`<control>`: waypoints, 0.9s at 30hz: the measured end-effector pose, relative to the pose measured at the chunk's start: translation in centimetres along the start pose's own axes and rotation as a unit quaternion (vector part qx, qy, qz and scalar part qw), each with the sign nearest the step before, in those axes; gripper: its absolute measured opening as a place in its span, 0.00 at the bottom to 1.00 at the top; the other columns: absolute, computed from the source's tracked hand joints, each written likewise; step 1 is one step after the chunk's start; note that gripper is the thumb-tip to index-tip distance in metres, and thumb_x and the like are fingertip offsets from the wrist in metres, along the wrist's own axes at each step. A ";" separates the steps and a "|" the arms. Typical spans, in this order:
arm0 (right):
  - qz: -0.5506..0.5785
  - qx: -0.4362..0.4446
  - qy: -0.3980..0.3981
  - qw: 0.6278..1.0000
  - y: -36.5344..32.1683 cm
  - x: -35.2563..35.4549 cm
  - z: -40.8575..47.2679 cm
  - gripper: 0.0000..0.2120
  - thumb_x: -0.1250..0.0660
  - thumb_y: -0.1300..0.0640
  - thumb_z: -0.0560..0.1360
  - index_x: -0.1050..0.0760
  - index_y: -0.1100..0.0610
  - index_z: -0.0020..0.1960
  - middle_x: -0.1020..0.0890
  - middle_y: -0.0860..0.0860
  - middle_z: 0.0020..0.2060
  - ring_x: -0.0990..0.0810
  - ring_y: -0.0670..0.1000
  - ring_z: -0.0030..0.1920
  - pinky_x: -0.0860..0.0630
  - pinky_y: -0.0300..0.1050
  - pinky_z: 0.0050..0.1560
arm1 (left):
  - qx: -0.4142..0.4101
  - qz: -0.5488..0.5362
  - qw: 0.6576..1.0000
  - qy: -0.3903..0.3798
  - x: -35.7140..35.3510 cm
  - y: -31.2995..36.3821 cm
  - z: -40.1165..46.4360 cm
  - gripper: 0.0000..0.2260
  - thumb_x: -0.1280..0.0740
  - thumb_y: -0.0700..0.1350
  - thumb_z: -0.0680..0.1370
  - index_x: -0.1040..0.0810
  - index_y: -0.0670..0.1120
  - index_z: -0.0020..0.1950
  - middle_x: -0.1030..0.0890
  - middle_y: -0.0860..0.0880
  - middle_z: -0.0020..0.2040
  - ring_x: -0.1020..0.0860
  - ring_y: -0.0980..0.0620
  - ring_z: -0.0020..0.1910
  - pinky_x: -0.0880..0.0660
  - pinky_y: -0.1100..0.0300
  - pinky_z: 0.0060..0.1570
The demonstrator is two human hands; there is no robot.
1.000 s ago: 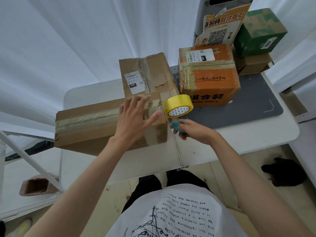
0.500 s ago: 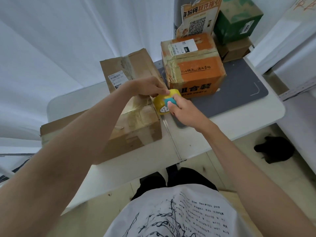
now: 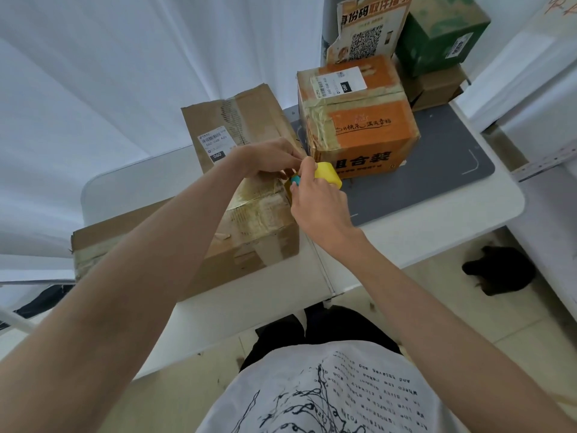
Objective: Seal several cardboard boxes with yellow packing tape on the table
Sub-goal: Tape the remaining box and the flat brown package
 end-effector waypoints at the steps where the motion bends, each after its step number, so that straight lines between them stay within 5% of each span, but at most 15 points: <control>1: -0.012 0.004 0.005 1.000 -0.1 0.0 0.0 0.14 0.44 0.56 0.85 0.39 0.62 0.68 0.17 0.56 0.40 0.19 0.61 0.39 0.26 0.54 0.37 | -0.001 -0.003 1.000 0.001 0.0 0.0 0.1 0.15 0.32 0.47 0.82 0.14 0.52 0.36 0.19 0.54 0.37 0.25 0.52 0.44 0.23 0.56 0.53; 9: -0.008 0.018 0.013 1.000 0.0 0.0 -0.1 0.17 0.45 0.54 0.86 0.40 0.62 0.70 0.18 0.56 0.39 0.19 0.61 0.38 0.27 0.51 0.34 | 0.004 0.008 1.000 0.009 0.3 -0.4 0.4 0.09 0.31 0.49 0.81 0.12 0.47 0.48 0.15 0.45 0.53 0.22 0.52 0.50 0.22 0.51 0.60; 14: 0.005 0.033 -0.034 0.999 0.7 0.3 -0.5 0.18 0.45 0.55 0.85 0.42 0.61 0.71 0.21 0.54 0.39 0.20 0.61 0.39 0.23 0.56 0.39 | 0.006 0.035 0.999 0.010 0.3 -0.3 0.5 0.10 0.31 0.52 0.81 0.12 0.49 0.52 0.16 0.49 0.49 0.26 0.56 0.42 0.26 0.62 0.43; 16: 0.002 0.033 -0.062 0.998 1.2 0.5 -0.9 0.19 0.45 0.55 0.85 0.43 0.60 0.73 0.24 0.54 0.40 0.22 0.60 0.39 0.25 0.55 0.39 | 0.014 0.036 0.999 0.010 0.3 -0.5 0.7 0.13 0.29 0.57 0.78 0.13 0.50 0.53 0.16 0.52 0.53 0.25 0.56 0.45 0.26 0.61 0.43; 19: -0.022 0.032 -0.145 0.989 2.1 0.0 -2.0 0.09 0.43 0.56 0.84 0.40 0.55 0.62 0.27 0.54 0.42 0.25 0.61 0.43 0.31 0.54 0.41 | 0.015 0.037 0.999 0.009 0.2 -0.5 0.5 0.29 0.27 0.69 0.64 0.13 0.49 0.54 0.16 0.49 0.59 0.23 0.52 0.51 0.25 0.55 0.49; 21: -0.017 0.016 -0.204 0.979 3.5 -0.8 -3.0 0.08 0.41 0.56 0.83 0.41 0.53 0.55 0.24 0.54 0.44 0.25 0.61 0.44 0.30 0.55 0.43 | 0.010 0.039 0.999 0.007 0.1 -0.3 0.5 0.29 0.28 0.68 0.66 0.14 0.49 0.57 0.16 0.48 0.60 0.22 0.53 0.51 0.25 0.57 0.50; 24: 0.151 -0.081 -0.228 0.958 6.6 -2.0 -3.5 0.07 0.39 0.57 0.82 0.37 0.56 0.55 0.17 0.55 0.43 0.19 0.56 0.41 0.21 0.55 0.42 | 0.013 0.032 0.999 0.011 0.2 -0.2 0.5 0.26 0.29 0.64 0.69 0.16 0.50 0.60 0.17 0.49 0.59 0.23 0.55 0.49 0.26 0.61 0.48; 27: 0.429 -0.254 -0.168 0.850 9.2 -2.5 -3.2 0.08 0.37 0.61 0.80 0.34 0.57 0.57 0.22 0.53 0.39 0.26 0.49 0.34 0.25 0.43 0.33 | 0.011 0.032 0.999 0.010 0.2 -0.2 0.4 0.23 0.28 0.63 0.70 0.16 0.52 0.58 0.17 0.50 0.58 0.23 0.56 0.50 0.25 0.62 0.48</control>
Point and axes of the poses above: each hand's wrist, its own z-axis towards the middle knuckle, its own x-axis out of the back of the hand, y = z × x, the point moved 5 cm from there along z, towards the middle knuckle
